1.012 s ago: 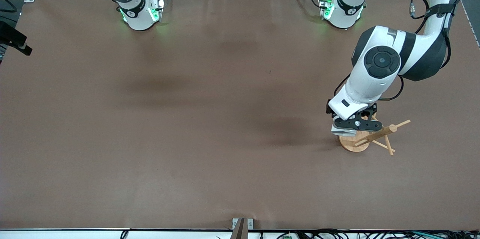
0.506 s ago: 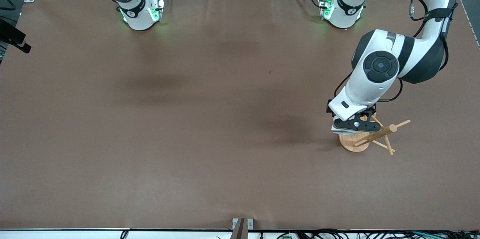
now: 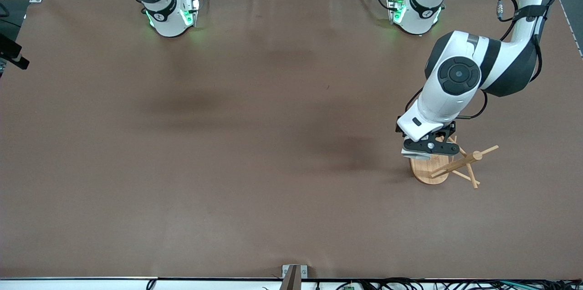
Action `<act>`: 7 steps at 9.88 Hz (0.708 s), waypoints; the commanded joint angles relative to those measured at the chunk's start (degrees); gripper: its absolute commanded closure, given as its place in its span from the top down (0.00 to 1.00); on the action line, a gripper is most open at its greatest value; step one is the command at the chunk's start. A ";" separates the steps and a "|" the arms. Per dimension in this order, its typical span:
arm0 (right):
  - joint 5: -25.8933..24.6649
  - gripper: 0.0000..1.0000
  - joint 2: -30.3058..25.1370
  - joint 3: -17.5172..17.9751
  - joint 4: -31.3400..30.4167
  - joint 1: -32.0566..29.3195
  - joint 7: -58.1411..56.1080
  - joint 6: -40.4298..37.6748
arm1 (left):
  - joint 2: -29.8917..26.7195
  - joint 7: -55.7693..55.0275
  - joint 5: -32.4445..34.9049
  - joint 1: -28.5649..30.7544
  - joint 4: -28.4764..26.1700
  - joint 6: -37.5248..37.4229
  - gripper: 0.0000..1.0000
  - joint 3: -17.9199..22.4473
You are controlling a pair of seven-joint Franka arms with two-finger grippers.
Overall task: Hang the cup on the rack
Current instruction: 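Lower the cup onto a rack peg with the left gripper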
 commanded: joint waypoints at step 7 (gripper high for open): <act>0.75 1.00 1.81 6.37 -0.29 -2.50 -1.39 1.20 | -3.86 12.38 0.56 4.04 -7.00 2.82 0.14 -0.45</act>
